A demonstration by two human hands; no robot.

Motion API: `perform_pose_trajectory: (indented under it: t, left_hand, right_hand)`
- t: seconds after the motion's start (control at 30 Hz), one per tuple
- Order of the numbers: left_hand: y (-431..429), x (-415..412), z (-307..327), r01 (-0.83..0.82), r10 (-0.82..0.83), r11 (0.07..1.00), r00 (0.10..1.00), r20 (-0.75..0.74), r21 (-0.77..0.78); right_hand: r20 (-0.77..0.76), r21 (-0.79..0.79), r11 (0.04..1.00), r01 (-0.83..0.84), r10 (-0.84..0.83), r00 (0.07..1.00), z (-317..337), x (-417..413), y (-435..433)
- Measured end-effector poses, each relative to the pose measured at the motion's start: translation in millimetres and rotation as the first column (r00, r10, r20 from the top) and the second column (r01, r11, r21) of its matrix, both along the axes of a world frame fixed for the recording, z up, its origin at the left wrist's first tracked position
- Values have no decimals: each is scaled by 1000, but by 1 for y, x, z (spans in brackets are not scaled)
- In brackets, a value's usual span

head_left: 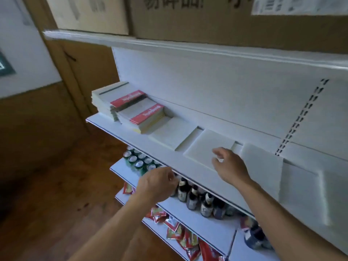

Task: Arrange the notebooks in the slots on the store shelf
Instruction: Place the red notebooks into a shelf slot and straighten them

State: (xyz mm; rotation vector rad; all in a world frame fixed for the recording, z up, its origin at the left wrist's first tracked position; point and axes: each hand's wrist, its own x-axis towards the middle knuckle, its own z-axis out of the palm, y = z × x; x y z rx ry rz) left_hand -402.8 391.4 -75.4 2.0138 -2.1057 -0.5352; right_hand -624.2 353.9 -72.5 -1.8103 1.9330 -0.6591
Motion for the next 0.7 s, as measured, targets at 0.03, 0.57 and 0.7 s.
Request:
perform_pose_trajectory:
  t: [0.03,0.57,0.7]
  left_hand:
    - [-6,35,-1,-39,39,999,999,12,-6]
    - [-174,278,-4,-106,107,989,994,-1,-100]
    - [-239,290,-7,-43,37,996,996,-85,-77]
  right_hand:
    - [8,4,999,-37,37,999,1,36,-13]
    - [-72,4,988,-156,156,985,-4,297,-202]
    - [-62,-23,996,-84,82,995,-22,312,-266]
